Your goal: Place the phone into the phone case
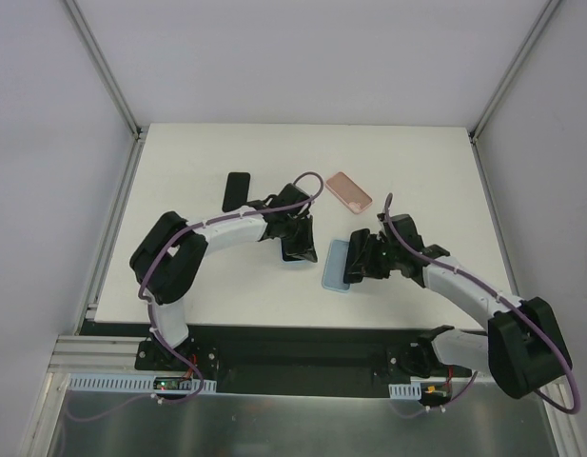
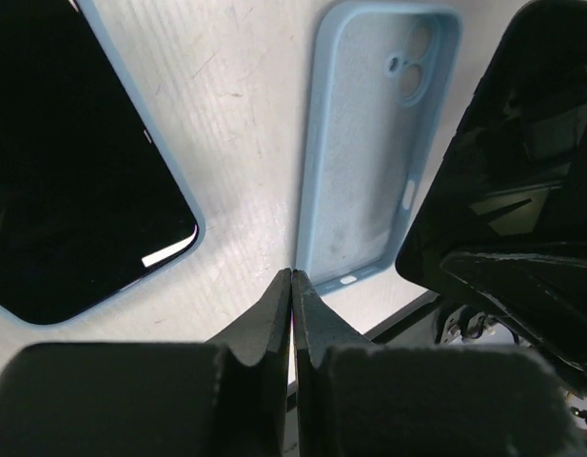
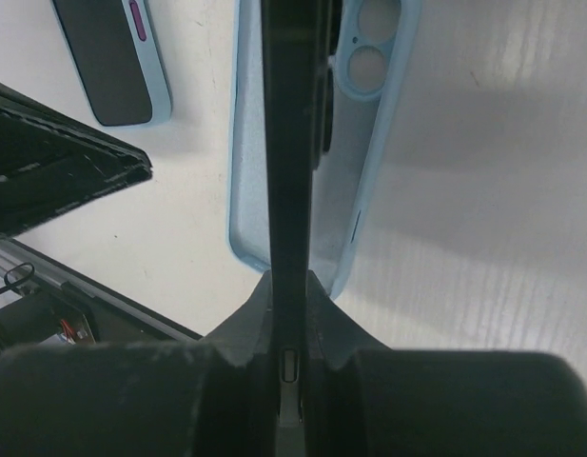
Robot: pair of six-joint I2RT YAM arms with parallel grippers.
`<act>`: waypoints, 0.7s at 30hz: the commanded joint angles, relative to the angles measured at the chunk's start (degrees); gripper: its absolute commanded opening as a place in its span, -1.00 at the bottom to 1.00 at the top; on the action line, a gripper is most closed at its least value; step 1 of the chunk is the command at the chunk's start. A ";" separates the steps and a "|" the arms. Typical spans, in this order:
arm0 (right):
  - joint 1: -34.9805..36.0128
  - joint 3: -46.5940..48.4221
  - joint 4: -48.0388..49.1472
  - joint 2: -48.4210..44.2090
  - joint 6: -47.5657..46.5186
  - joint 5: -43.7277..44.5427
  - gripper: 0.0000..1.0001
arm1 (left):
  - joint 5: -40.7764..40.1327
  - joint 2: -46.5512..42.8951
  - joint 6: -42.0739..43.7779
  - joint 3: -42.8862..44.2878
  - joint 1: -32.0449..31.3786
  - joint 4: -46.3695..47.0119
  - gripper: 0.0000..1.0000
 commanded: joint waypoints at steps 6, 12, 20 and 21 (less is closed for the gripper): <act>2.25 1.70 9.55 6.47 3.47 -3.26 -0.93 | -1.55 2.43 -3.79 -4.30 -2.91 3.58 -1.00; 4.01 1.17 9.55 7.88 4.79 -1.68 -0.92 | -2.07 3.22 -5.02 -4.39 -4.85 4.29 -1.00; 4.19 0.47 10.07 10.08 5.67 -2.56 -0.84 | -1.81 4.28 -6.08 -4.04 -6.52 4.90 -1.00; 4.19 0.47 10.25 10.25 5.67 -2.91 -0.84 | -1.90 4.10 -6.16 -4.13 -6.60 4.99 -1.00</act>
